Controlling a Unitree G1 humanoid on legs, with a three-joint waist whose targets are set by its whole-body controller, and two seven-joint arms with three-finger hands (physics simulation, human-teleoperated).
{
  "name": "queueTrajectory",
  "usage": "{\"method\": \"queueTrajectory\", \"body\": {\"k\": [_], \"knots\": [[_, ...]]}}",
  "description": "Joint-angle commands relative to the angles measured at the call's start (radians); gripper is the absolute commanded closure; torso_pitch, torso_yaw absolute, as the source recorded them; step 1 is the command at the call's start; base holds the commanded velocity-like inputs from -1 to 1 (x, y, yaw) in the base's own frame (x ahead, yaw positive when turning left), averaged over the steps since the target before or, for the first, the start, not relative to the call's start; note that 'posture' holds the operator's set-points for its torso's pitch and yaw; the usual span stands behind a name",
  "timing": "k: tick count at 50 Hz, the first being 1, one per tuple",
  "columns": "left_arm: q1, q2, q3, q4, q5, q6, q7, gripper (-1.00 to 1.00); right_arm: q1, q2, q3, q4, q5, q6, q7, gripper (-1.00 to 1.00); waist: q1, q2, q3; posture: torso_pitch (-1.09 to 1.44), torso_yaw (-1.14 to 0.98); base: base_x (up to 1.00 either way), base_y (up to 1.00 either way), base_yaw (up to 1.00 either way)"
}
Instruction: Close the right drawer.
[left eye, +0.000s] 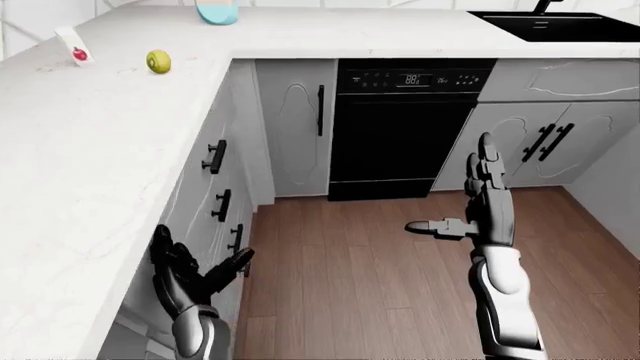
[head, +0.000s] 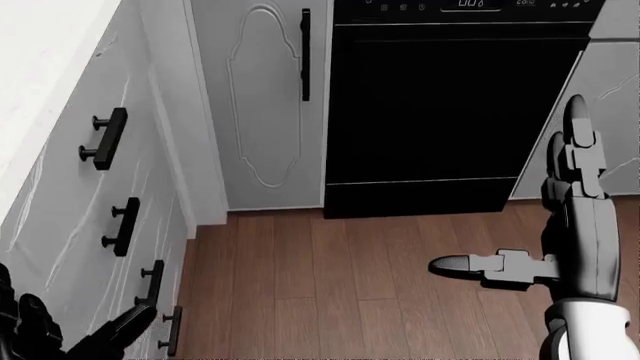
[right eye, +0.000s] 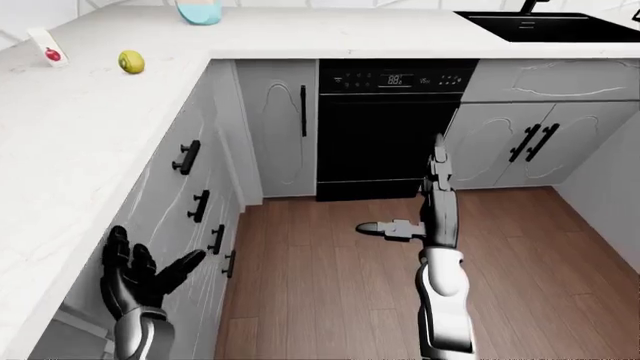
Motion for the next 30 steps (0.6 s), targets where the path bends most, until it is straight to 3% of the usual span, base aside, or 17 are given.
{"method": "queueTrajectory", "body": {"k": [1,15,30], "knots": [[0.000,0.016,0.079,-0.069,-0.001,-0.076,0.067,-1.00,-0.021,-0.009,-0.005,-0.042,0.000,-0.030,-0.003,-1.00,0.015,0.002,-0.020,0.00,0.00,0.00,0.00,0.00],[0.009,0.021,0.105,-0.084,-0.003,-0.065,0.061,-1.00,-0.020,-0.006,-0.002,-0.046,-0.003,-0.029,-0.003,-1.00,0.020,0.003,-0.021,0.00,0.00,0.00,0.00,0.00],[0.060,0.031,0.232,-0.178,-0.041,-0.027,0.043,-1.00,-0.021,-0.006,-0.001,-0.043,-0.005,-0.030,-0.004,-1.00,0.015,0.006,-0.023,0.00,0.00,0.00,0.00,0.00]]}}
